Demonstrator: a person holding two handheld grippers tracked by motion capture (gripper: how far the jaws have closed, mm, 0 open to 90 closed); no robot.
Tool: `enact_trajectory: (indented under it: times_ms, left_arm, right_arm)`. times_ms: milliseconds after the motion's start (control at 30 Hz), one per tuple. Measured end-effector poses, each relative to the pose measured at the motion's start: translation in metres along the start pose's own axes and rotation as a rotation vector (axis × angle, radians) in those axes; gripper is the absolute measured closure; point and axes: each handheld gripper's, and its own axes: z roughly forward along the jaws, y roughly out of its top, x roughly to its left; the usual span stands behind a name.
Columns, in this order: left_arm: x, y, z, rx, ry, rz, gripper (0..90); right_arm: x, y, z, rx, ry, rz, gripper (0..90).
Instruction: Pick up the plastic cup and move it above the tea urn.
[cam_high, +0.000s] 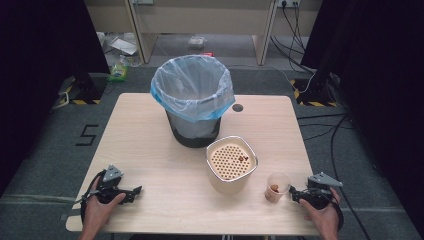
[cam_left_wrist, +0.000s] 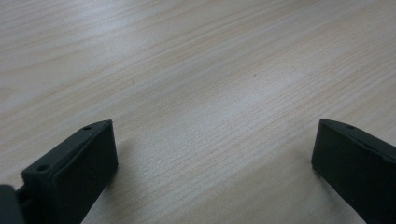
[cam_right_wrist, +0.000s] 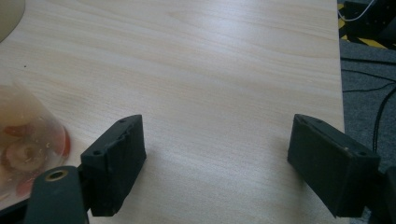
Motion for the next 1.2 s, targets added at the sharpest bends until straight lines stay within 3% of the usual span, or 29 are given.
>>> enact_trajectory:
  times_ms: [233, 567, 833, 1200]
  left_arm:
    - [0.000, 0.000, 0.000, 0.000, -0.002, 0.002, 0.0]
    - [0.000, 0.000, 0.000, 0.000, -0.002, 0.003, 0.0]
    - [0.000, 0.000, 0.000, 0.000, -0.003, 0.003, 0.0]
    - [0.000, 0.000, 0.000, 0.001, -0.004, 0.004, 0.0]
  right_arm:
    - [-0.003, -0.002, -0.005, -0.003, -0.004, 0.011, 24.9]
    - [-0.001, 0.014, -0.032, -0.014, -0.013, 0.021, 30.3]
    - [0.009, 0.036, -0.056, -0.030, 0.002, 0.024, 34.5]
    - [0.023, 0.053, -0.069, -0.059, 0.037, 0.009, 39.7]
